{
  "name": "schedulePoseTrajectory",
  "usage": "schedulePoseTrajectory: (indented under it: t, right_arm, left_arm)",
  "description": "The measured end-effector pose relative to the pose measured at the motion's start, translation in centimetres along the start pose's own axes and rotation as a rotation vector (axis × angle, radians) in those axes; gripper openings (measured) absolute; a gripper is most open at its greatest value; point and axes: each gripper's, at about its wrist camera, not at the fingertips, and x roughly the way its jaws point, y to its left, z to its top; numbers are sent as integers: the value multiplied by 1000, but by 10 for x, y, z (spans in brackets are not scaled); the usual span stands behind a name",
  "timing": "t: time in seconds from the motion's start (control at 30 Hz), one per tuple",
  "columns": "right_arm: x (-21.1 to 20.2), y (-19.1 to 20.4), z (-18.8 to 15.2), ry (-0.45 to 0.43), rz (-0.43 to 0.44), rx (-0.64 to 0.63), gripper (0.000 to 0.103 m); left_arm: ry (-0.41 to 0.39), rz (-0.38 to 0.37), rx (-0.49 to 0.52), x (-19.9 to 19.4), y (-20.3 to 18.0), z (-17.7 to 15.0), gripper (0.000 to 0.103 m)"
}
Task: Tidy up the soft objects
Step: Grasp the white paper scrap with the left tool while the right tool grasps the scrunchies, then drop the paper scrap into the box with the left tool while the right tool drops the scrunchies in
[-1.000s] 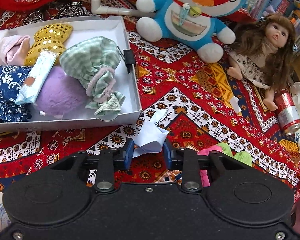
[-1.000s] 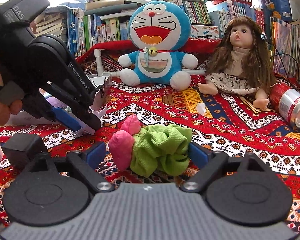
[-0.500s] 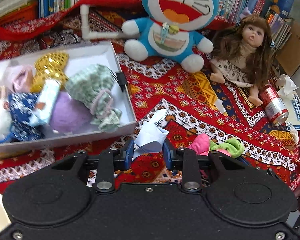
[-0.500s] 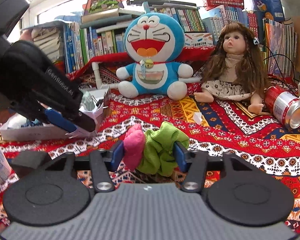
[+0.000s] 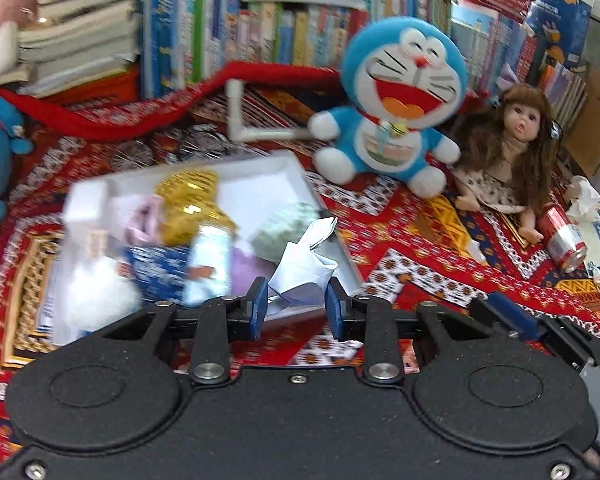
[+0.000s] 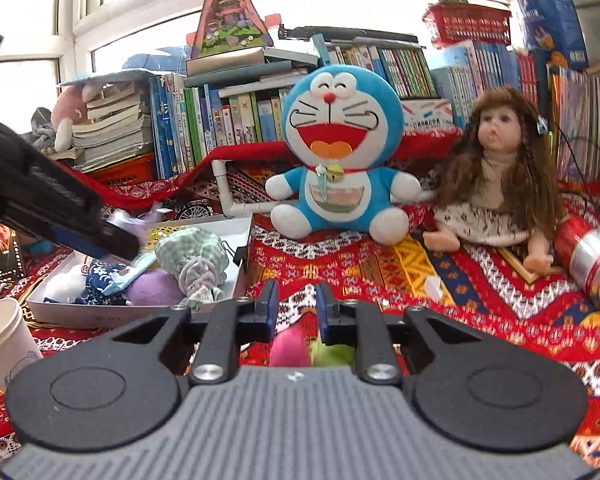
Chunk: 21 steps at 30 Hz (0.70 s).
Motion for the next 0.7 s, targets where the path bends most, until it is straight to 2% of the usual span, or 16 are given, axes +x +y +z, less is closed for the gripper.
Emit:
schedulePoseTrajectory:
  t: [0.03,0.1,0.17,0.2,0.27,0.3,0.33,0.37,0.43,0.53,0.57,0.6,0.67,0.7]
  right_arm:
    - [0,-1,1,4,4,6,25]
    - [0,-4,1,8,7,20,17]
    - [-2,-6,1,15,6,26,18]
    - [-2,-8,1,17,8,28,24]
    - [-2,-13,-1,22,-5,35,54]
    - [-1,-14,-3,30,-9,30,62]
    - [0,-14,-6,43,-12,15,77]
    - [2,-14,-11,56,-15,-4,85]
    - [10,-9,-22,96,-49,-66,89]
    - [23,-4,-37,151,-99,-132,100]
    - [26,-3,-41,168,-109,-143,99]
    - [29,-2,-43,181,-118,-151,92]
    - [26,0,-44,169,-132,-164,61]
    - [22,0,-40,155,-134,-160,56]
  left_arm:
    - [-7,2,0,-5,6,1,29]
    - [-22,6,8,-12,16,3,29]
    - [-32,11,10,-16,23,4,29]
    - [-35,10,6,-18,27,4,29]
    - [-35,1,-8,-20,33,3,29]
    - [-33,-5,-13,-19,35,3,29]
    - [-31,-9,-14,-19,36,2,29]
    - [-29,-10,-12,-18,37,1,29]
    - [-20,-11,-8,-15,36,-3,29]
    - [-9,-17,-6,-12,35,-7,29]
    - [-7,-18,-5,-11,35,-8,29]
    - [-5,-16,-3,-10,35,-9,29]
    - [-5,-11,2,-9,36,-10,29]
    - [-7,-6,4,-8,36,-10,29]
